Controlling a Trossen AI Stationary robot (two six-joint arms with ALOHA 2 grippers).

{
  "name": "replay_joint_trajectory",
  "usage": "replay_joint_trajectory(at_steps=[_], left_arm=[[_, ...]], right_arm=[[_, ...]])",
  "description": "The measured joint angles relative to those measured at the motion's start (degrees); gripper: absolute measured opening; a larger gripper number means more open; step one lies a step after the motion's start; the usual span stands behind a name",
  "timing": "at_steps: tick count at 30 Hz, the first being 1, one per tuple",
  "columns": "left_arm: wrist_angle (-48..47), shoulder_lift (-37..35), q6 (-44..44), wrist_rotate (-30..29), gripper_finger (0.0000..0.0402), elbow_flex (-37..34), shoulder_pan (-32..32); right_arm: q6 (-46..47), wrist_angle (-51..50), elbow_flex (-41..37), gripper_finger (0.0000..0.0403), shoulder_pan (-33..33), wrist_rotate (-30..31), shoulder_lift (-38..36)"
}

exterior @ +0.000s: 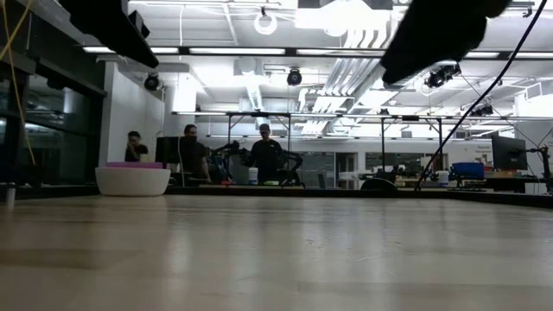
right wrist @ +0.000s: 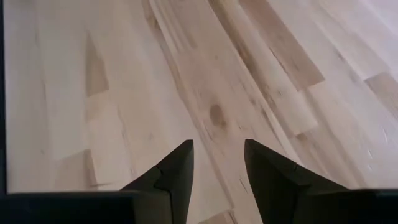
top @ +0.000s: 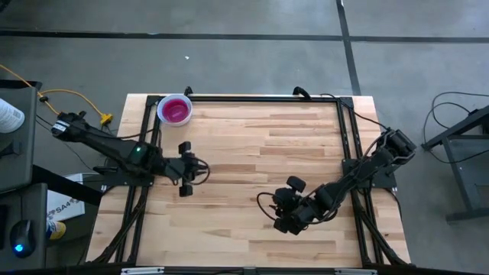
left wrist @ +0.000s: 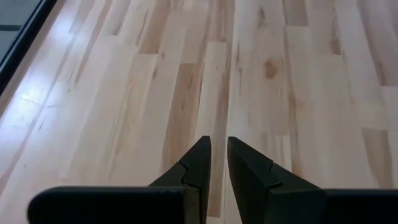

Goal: Nest bowls inside each other
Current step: Return to Home Position

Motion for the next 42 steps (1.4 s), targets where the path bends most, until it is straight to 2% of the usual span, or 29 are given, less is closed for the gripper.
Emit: replay_joint_trajectory(at_steps=[5, 10, 16, 26, 30, 37, 42], left_arm=[[-1.5, 0.0, -3.2, -2.8, 0.0054, 0.0, -2.8], [-2.8, 0.0, -6.1, -3.1, 0.0054, 0.0, -3.3], [-1.3, 0.0, -7.4, -3.2, 0.0054, 0.0, -3.3], [3.8, 0.0, -7.5, -3.3, 0.0054, 0.0, -3.3], [3.8, 0.0, -8.1, -3.3, 0.0054, 0.0, -3.2], [4.1, 0.0, -9.1, -3.3, 0.0054, 0.0, -3.2], [4.1, 0.0, -9.7, -3.3, 0.0054, 0.0, -3.2]], right_arm=[[2.1, 2.6, -4.3, 0.0136, 2.0, 2.0, -1.3], [6.1, 3.8, -9.0, 0.0136, 5.4, 5.9, -4.9], [10.3, 4.0, -15.7, 0.0136, 9.8, 10.4, -11.1], [10.4, 10.2, -29.5, 0.0136, 13.5, 12.4, -22.9], [6.0, 18.5, -35.5, 0.0136, 14.4, 12.5, -27.6], [-10.3, 37.7, -44.0, 0.0136, 14.4, 6.8, -33.9], [-16.8, 47.7, -49.0, 0.0136, 14.4, 2.6, -37.0]])
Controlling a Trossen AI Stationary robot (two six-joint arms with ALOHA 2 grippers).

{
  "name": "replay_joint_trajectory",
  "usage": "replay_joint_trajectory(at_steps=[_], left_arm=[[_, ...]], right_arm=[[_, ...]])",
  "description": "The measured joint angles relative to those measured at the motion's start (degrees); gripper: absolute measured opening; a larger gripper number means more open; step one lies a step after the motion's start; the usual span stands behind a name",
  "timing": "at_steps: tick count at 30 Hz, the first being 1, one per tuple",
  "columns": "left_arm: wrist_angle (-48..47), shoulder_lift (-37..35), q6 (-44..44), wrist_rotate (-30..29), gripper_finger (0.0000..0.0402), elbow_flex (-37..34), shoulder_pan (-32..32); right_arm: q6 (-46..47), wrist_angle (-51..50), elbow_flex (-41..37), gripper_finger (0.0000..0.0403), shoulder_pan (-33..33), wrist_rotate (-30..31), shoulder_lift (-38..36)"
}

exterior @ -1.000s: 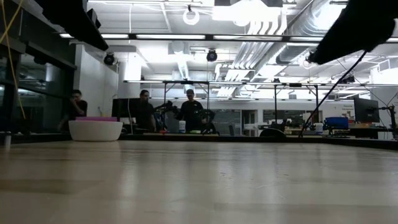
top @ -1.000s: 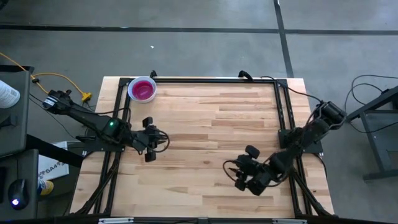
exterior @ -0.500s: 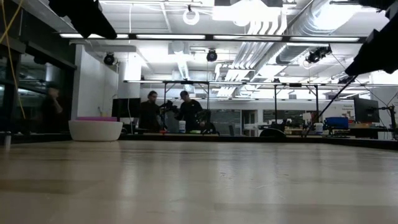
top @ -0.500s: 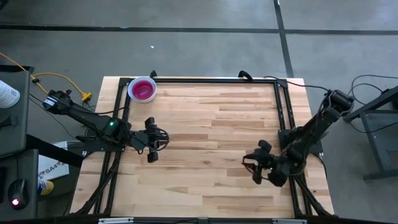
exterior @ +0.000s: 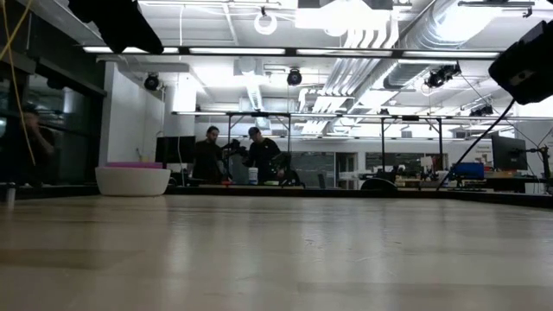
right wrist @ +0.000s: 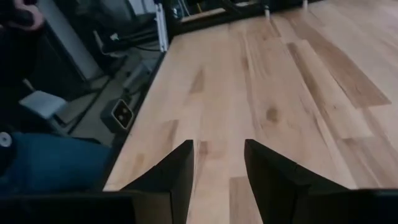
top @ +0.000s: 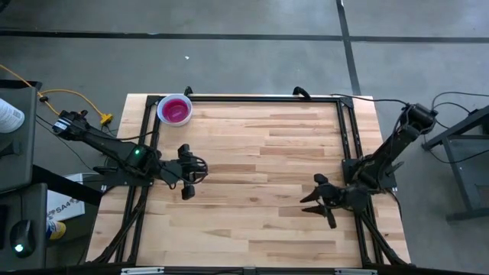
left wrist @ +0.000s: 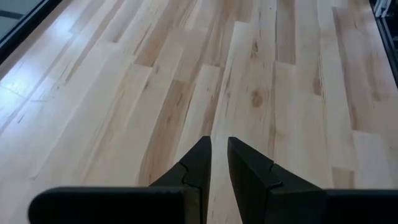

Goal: Nest bowls inside each other
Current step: Return to Home Position

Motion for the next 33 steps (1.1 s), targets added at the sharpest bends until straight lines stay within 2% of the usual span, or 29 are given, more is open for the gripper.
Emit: replay_joint_trajectory(at_steps=[7, 16, 25, 33], left_arm=[[0.0, 0.0, -0.9, 0.1, 0.0054, 0.0, 0.0], [0.0, 0.0, -1.0, -0.1, 0.0054, 0.0, 0.0], [0.2, 0.0, -1.0, -0.4, 0.0054, 0.0, 0.0], [0.2, 0.0, -1.0, -0.5, 0.0054, 0.0, 0.0]], right_arm=[[-1.4, 7.9, -5.9, 0.0136, 0.0, -1.5, -3.0], [-5.8, 10.8, -8.3, 0.0136, 0.0, -3.0, -3.5], [-5.9, 23.9, -16.9, 0.0136, -0.1, -3.0, -8.4], [-10.9, 22.8, -17.2, 0.0136, 0.0, -4.4, -11.2]])
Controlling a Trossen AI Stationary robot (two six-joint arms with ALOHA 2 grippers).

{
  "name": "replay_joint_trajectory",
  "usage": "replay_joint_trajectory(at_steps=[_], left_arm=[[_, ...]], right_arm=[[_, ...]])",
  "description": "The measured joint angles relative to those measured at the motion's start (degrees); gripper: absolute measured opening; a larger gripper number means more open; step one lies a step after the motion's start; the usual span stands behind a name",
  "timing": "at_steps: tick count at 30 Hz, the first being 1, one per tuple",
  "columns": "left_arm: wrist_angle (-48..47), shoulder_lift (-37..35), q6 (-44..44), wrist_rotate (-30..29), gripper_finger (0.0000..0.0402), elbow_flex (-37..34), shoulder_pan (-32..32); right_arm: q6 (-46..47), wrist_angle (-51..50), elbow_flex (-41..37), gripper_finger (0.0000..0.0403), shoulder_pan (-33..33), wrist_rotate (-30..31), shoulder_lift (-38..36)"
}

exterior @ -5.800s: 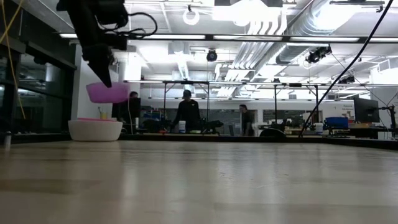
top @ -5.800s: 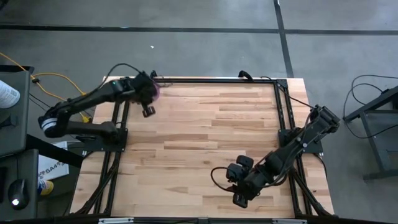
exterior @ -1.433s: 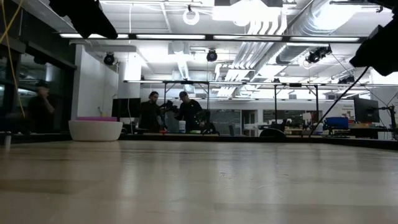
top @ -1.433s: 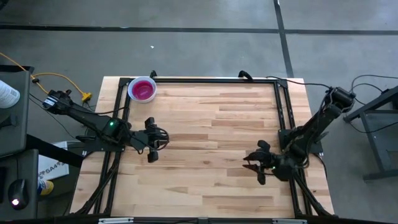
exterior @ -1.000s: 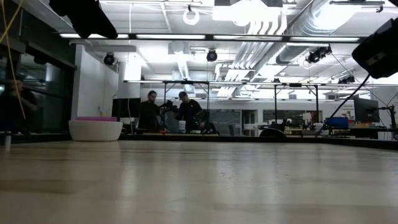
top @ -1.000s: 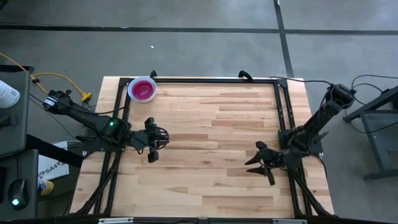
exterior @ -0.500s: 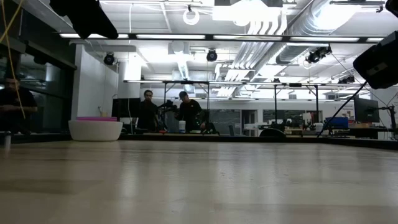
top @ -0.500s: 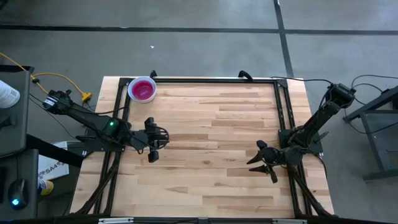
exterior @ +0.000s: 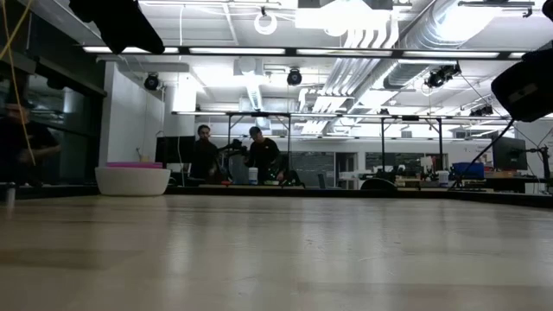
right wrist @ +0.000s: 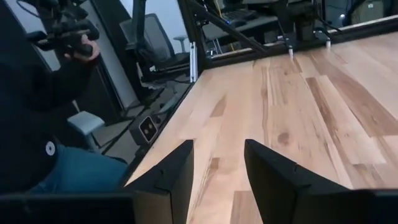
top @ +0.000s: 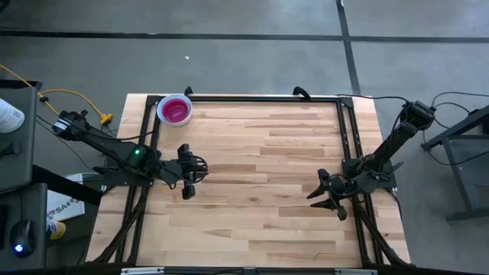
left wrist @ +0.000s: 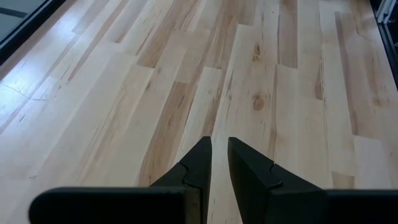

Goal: Nest bowls inside each other
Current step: Return to Home Position

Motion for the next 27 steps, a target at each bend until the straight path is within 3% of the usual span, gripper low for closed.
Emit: replay_joint_trajectory(at_steps=[12, 21, 27], left_arm=[[0.0, 0.0, 0.0, -0.1, 0.0054, 0.0, 0.0], [0.0, 0.0, 0.0, -0.1, 0.0054, 0.0, 0.0], [0.0, 0.0, -0.1, -0.1, 0.0054, 0.0, 0.0]], right_arm=[[3.5, -12.9, 0.0, 0.0136, 0.0, -0.8, -7.4], [3.8, -19.7, -0.1, 0.0136, 0.0, -8.7, -14.4], [3.8, -21.2, -0.1, 0.0136, 0.0, -18.2, -17.7]])
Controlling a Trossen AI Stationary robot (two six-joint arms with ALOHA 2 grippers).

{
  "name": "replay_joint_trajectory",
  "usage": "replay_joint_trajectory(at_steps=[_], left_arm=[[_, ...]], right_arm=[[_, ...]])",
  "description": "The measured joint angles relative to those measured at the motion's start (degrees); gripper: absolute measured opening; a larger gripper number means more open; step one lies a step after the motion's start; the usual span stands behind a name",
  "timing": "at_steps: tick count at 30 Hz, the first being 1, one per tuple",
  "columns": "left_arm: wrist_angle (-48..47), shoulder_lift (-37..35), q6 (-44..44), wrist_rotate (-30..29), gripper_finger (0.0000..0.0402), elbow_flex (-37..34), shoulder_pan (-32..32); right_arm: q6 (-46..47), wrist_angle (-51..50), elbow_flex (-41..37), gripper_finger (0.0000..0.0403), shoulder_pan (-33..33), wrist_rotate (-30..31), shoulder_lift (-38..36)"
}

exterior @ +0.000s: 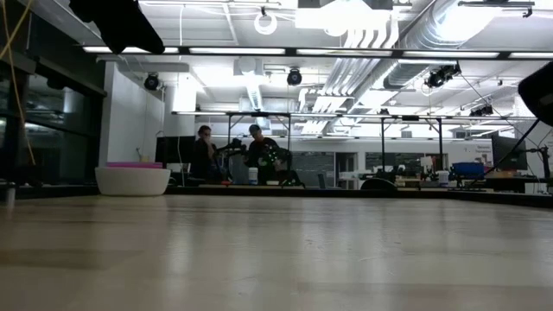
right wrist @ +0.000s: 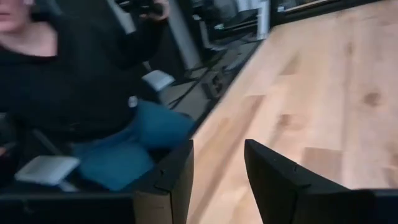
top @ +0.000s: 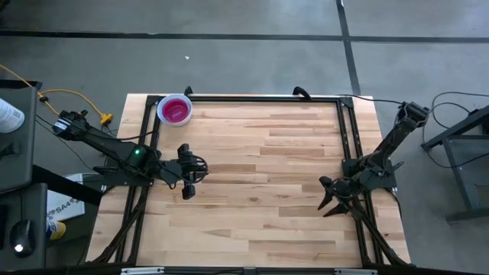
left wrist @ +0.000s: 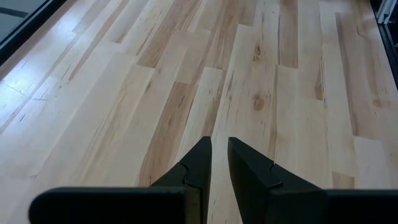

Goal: Nest bowls inside each other
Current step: Return to Home Position

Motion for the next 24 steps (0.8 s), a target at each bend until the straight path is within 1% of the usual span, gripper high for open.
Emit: replay_joint_trajectory(at_steps=[5, 12, 19, 24], left_arm=[[0.3, 0.0, 0.0, 0.0, 0.0054, 0.0, 0.0], [1.0, 0.0, -0.1, -0.1, 0.0054, 0.0, 0.0], [1.8, 0.0, -0.1, -0.3, 0.0054, 0.0, 0.0], [2.2, 0.0, -0.1, -0.3, 0.0054, 0.0, 0.0]], right_arm=[[0.0, -2.6, -0.1, 0.0136, 0.0, -4.5, -1.6], [0.0, -9.0, -0.1, 0.0136, 0.0, -4.2, -4.3], [-0.1, -15.5, -0.1, 0.0136, 0.0, -4.5, -10.2], [-4.0, -16.5, -0.1, 0.0136, 0.0, -9.4, -13.9]])
